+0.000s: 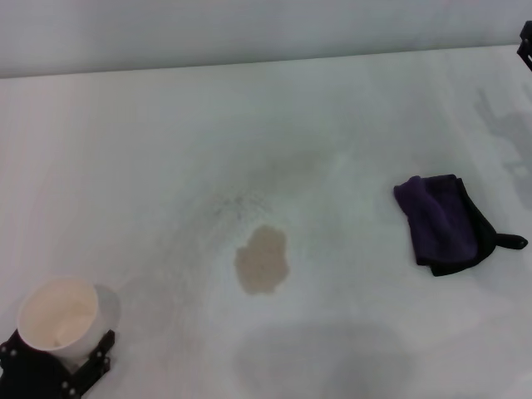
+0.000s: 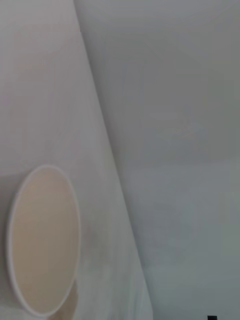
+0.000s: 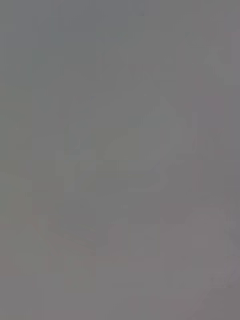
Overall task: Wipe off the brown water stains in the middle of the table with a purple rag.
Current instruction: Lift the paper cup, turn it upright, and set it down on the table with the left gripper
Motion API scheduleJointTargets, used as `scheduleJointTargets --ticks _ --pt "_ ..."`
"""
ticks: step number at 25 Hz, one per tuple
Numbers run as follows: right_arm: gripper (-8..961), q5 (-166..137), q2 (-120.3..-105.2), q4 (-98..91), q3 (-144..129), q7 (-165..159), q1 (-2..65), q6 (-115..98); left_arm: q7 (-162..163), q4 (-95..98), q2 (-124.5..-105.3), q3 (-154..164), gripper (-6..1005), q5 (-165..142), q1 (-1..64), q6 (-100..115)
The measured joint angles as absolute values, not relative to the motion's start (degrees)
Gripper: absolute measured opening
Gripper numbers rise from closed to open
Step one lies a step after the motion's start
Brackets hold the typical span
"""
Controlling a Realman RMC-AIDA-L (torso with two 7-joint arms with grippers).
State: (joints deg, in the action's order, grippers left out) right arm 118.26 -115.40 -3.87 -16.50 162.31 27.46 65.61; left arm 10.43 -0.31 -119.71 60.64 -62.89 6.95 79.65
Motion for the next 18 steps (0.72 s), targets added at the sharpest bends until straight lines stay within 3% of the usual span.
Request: scheduleJointTargets --ticks 18 --pt "827 117.9 -115.40 -4.5 -16.9 162.3 28.8 64.6 9.2 -2.0 -119.71 60.6 798 -62.9 5.1 80.2"
